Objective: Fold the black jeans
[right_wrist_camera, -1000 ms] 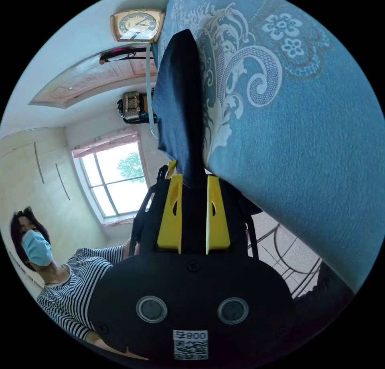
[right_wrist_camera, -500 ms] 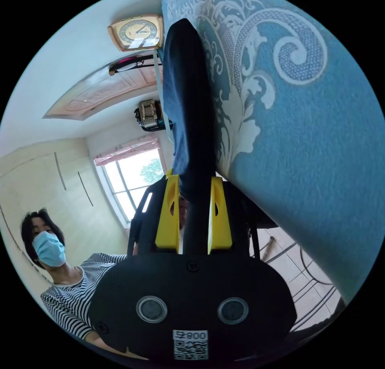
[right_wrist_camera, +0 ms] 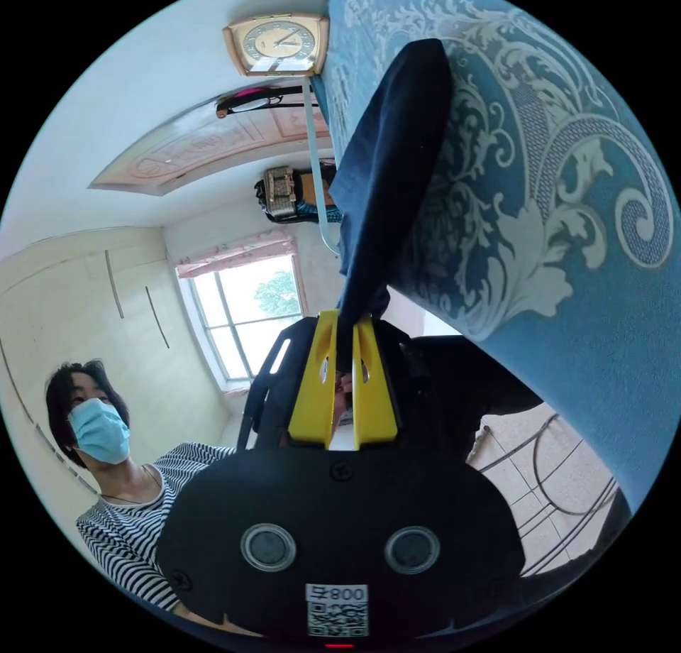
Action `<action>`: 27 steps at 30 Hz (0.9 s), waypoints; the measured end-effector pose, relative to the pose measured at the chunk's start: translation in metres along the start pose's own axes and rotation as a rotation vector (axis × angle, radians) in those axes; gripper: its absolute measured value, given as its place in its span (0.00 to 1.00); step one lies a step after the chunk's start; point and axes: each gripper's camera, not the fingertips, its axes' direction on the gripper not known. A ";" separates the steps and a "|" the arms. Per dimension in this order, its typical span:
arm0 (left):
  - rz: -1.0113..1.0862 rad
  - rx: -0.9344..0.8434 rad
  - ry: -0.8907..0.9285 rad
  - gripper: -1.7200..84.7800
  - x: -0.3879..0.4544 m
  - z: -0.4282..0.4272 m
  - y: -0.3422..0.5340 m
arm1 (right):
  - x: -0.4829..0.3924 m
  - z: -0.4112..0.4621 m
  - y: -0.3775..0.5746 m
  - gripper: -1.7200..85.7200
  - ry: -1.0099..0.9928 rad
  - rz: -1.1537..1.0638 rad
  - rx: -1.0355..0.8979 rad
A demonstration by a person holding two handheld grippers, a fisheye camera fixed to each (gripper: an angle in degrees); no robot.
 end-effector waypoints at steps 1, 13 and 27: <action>-0.020 0.067 0.015 0.13 -0.005 -0.012 -0.001 | 0.002 0.003 -0.002 0.04 -0.010 -0.001 0.003; -0.026 0.224 0.014 0.18 0.003 -0.046 -0.043 | 0.016 0.030 -0.031 0.03 -0.085 -0.029 0.021; 0.000 0.177 0.093 0.20 0.044 -0.029 -0.043 | 0.086 0.041 -0.028 0.03 -0.130 -0.028 0.047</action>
